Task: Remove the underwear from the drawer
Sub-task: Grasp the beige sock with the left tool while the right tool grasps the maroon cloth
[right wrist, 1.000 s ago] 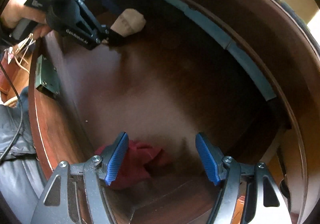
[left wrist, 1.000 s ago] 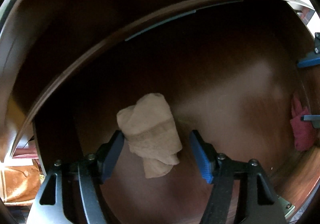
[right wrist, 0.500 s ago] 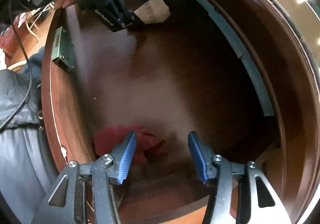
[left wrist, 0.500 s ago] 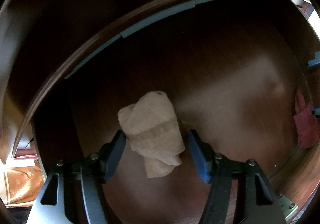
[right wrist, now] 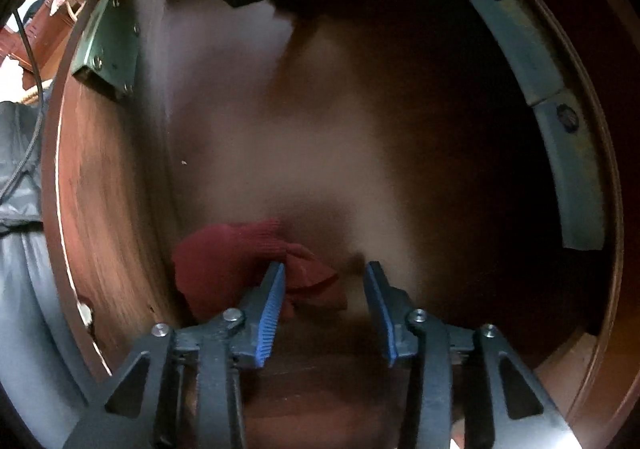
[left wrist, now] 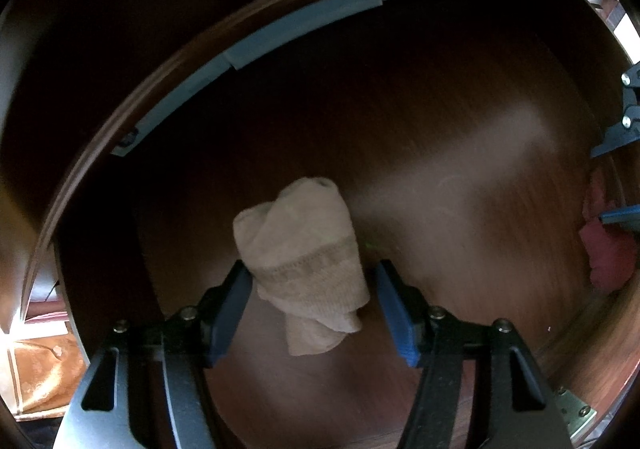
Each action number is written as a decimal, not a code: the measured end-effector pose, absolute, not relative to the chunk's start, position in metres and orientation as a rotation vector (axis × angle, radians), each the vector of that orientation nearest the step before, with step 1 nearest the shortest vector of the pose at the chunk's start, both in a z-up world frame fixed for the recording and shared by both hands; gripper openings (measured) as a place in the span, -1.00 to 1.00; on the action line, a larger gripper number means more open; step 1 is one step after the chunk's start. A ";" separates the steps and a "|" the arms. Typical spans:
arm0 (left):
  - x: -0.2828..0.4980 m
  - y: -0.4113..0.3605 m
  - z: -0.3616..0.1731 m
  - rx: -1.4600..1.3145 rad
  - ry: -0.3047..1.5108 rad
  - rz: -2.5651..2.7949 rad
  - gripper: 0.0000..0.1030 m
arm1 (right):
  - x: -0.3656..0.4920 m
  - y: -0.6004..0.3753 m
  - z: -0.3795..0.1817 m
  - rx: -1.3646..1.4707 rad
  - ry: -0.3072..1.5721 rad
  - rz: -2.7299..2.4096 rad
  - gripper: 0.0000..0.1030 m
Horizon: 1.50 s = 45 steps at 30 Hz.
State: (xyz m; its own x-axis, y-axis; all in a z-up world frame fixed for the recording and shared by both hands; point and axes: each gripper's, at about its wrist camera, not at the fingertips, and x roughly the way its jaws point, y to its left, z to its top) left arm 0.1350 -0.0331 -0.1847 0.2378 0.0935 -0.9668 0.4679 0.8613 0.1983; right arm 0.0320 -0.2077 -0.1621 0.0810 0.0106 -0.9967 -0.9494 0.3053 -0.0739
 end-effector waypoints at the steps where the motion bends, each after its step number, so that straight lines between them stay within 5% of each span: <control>1: 0.136 -0.027 -0.185 0.504 1.320 -0.275 0.23 | 0.032 -0.206 -0.163 -0.990 1.264 0.938 -0.28; 3: 0.134 -0.021 -0.188 0.499 1.319 -0.277 0.22 | 0.031 -0.203 -0.165 -0.978 1.256 0.941 -0.55; 14: 0.136 -0.004 -0.180 0.481 1.330 -0.279 0.21 | 0.044 -0.195 -0.154 -0.886 1.132 0.824 -0.55; 20: 0.141 -0.002 -0.182 0.473 1.355 -0.282 0.21 | 0.049 -0.203 -0.149 -0.838 1.171 0.833 0.05; 23: 0.144 0.000 -0.182 0.463 1.360 -0.289 0.21 | 0.053 -0.208 -0.153 -0.778 1.213 0.843 0.07; 33: 0.146 0.008 -0.177 0.458 1.329 -0.291 -0.40 | 0.064 -0.215 -0.145 -0.629 1.218 0.798 0.07; 45: 0.145 0.009 -0.171 0.488 1.307 -0.280 -0.42 | 0.060 -0.211 -0.145 -0.605 1.312 0.840 0.07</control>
State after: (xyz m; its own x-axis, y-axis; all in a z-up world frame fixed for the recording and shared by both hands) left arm 0.1450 0.0088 -0.1710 0.2472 0.0739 -0.9661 0.4637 0.8665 0.1849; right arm 0.0599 -0.2108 -0.1448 0.0436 0.1876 -0.9813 -0.8127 0.5779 0.0744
